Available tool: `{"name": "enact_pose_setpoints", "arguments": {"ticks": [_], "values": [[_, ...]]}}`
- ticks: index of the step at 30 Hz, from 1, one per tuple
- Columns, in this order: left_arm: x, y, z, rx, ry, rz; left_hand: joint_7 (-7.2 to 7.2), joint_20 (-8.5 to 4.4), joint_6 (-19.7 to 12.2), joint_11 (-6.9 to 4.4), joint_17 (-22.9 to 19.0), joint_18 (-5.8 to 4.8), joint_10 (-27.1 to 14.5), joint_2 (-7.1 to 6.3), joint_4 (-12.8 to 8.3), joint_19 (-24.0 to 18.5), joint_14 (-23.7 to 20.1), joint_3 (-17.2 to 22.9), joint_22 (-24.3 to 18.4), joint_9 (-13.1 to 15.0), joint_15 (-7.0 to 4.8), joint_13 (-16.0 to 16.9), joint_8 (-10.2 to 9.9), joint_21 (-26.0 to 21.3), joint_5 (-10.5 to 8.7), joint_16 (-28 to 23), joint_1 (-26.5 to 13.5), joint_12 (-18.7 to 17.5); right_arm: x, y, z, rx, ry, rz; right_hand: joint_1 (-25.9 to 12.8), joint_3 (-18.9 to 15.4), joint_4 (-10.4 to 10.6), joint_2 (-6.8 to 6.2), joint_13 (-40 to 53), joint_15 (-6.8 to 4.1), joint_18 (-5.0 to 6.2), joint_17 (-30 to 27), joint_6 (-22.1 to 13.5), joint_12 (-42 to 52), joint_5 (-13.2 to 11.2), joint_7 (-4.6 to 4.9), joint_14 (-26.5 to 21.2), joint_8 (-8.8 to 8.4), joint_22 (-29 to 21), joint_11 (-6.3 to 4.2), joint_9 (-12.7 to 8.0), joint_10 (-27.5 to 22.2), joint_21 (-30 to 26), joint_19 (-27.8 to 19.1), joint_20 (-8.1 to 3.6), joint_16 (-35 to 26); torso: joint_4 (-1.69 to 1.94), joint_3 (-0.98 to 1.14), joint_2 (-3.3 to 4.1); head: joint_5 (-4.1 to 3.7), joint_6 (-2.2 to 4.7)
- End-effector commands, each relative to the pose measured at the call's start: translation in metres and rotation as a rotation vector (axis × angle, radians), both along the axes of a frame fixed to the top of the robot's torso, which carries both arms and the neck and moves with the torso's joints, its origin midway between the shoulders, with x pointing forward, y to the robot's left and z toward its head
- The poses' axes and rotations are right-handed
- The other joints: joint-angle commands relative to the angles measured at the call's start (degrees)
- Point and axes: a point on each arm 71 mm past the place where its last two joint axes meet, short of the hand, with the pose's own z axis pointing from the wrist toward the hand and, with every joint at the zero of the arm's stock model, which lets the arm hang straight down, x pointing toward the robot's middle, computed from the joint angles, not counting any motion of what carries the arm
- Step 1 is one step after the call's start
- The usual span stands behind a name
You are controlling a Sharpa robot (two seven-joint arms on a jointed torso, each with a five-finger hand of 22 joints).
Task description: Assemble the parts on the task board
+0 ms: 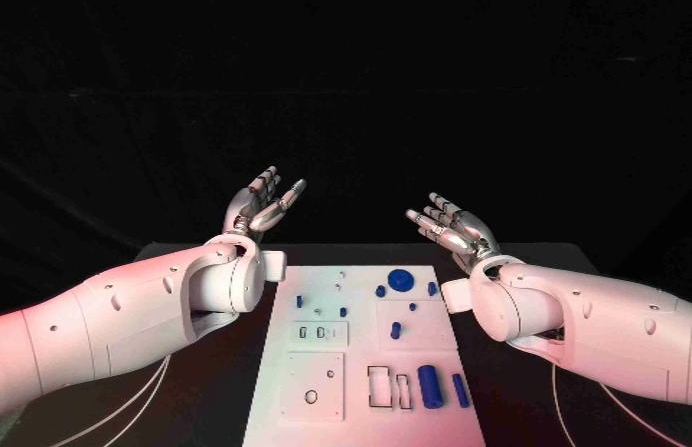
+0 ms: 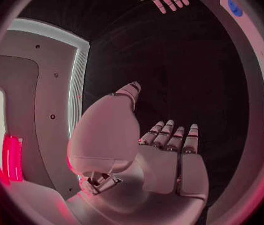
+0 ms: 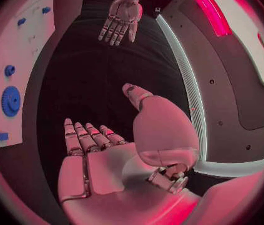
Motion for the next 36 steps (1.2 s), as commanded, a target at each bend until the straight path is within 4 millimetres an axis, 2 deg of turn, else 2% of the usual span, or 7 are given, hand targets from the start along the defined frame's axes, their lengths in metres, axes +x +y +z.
{"name": "enact_pose_setpoints", "arguments": {"ticks": [1, 6, 7, 11, 15, 25, 36], "values": [[0.000, -0.005, 0.003, -0.033, -0.027, -0.057, 5.32, 1.12, 3.1, 1.20, 1.1, 1.86, 2.4, 0.18, 0.5, 2.5, 3.7, 1.3, 0.7, 0.7, 2.20, 0.4, 1.1, 1.2, 0.47, 1.6, 2.6, 3.0, 0.000, 0.010, 0.001, 0.012, 0.015, 0.170, 7.0, 1.3, -3.5, -0.28, 1.4, -0.51, 1.69, 2.0, 8.9, 2.6, -0.7, 10.14, 10.0, 3.05, 1.0, 0.13, 2.1, 10.9, 2.1, 3.7, 0.20, 3.1, -0.01, 0.01, 0.02, 0.00, 0.01], [0.000, -0.005, 0.003, -0.033, -0.027, -0.057, 6.05, 0.98, 15.9, 2.21, 4.4, 0.27, 13.6, -0.03, 0.2, 20.7, 18.0, 1.5, 4.4, 3.5, 3.91, 1.1, 5.4, 8.9, 0.10, 7.4, 2.8, 8.5, 0.001, 0.010, 0.001, 0.006, 0.018, 0.192, 10.5, 3.8, -6.6, -0.42, 3.1, -3.18, 4.56, 5.3, 24.7, 7.4, -0.8, 9.74, 28.9, 8.73, 5.3, -1.72, 5.5, 32.4, 10.7, 23.0, 0.11, 9.4, -0.01, 0.01, 0.02, 0.00, 0.01], [-0.001, 0.009, 0.002, 0.013, -0.014, -0.073, 6.84, 0.85, 21.4, 3.55, 5.6, 1.25, 20.0, -0.10, 0.0, 26.7, 23.7, 1.6, 5.4, 4.7, 2.25, 1.6, 7.5, 11.3, 0.02, 9.6, 3.1, 10.9, 0.014, -0.001, 0.017, -0.306, -0.252, 0.254, 10.8, 4.5, -7.1, -0.67, 3.2, -3.97, 5.36, 6.2, 29.6, 8.4, -0.9, 9.61, 35.3, 10.29, 6.0, -2.28, 6.4, 39.2, 12.6, 26.9, 0.01, 11.2, -0.01, -0.28, 1.39, 0.04, -1.26], [-0.004, 0.013, 0.002, 0.018, 0.001, -0.100, 6.83, 0.58, 34.9, 2.76, 9.4, 5.52, 35.0, -0.60, -0.8, 37.5, 43.0, 2.7, 7.0, 7.7, -1.29, 1.6, 12.6, 16.6, -0.26, 17.3, 4.6, 12.9, 0.019, 0.002, 0.025, -0.433, -0.304, 0.330, 11.0, 5.6, -7.8, -1.62, 2.5, -5.01, 6.39, 6.3, 35.1, 7.2, -1.5, 9.27, 39.7, 11.29, 6.1, -2.95, 7.1, 43.2, 13.8, 29.8, -0.09, 11.8, 0.15, -0.32, 2.24, 0.28, -1.01], [-0.008, 0.014, 0.004, 0.021, 0.010, -0.139, 6.10, -0.41, 37.4, 1.52, 10.2, 5.77, 41.1, -1.17, -1.5, 41.6, 47.5, 4.5, 7.2, 8.0, -2.64, 1.5, 13.1, 18.3, -0.27, 18.2, 6.2, 10.6, 0.027, 0.004, 0.036, -0.567, -0.321, 0.385, 11.4, 6.6, -8.7, -2.93, 2.5, -6.84, 7.33, 6.7, 41.7, 6.4, -1.3, 7.96, 45.9, 12.49, 6.7, -4.42, 7.8, 48.0, 16.0, 34.3, -0.92, 13.3, 0.48, -0.10, 3.18, 0.05, -1.10], [-0.025, 0.012, 0.019, 0.017, -0.029, -0.218, 4.07, -3.70, 43.8, -0.93, 12.7, 5.64, 53.0, -3.88, -2.6, 48.0, 56.4, 11.3, 8.0, 8.7, -5.64, 1.4, 14.8, 22.1, -0.24, 19.0, 7.6, 4.7, 0.031, 0.002, 0.046, -0.953, -0.334, 0.429, 10.0, 7.7, -8.9, -6.71, 2.7, -11.12, 7.33, 9.1, 48.5, 4.5, -1.6, 4.72, 58.6, 12.88, 9.5, -8.08, 7.8, 59.4, 22.1, 41.9, -4.98, 16.0, 1.41, -0.45, 6.15, -1.10, -1.25], [-0.045, 0.008, 0.037, -0.024, -0.060, -0.253, 4.13, -4.18, 44.2, -1.12, 13.4, 5.56, 54.4, -4.70, -3.1, 48.6, 57.7, 12.6, 8.4, 8.9, -5.92, 1.5, 14.7, 23.1, -0.36, 18.8, 6.9, 2.6, 0.021, 0.011, 0.057, -1.316, -0.442, 0.402, 8.6, 6.4, -5.8, -10.78, 3.1, -15.46, 7.36, 18.1, 53.0, 2.6, -1.5, 1.76, 72.5, 13.57, 13.7, -11.21, 9.1, 66.2, 29.7, 51.0, -9.30, 24.0, 2.20, -0.58, 9.09, -1.97, -1.02]]}}
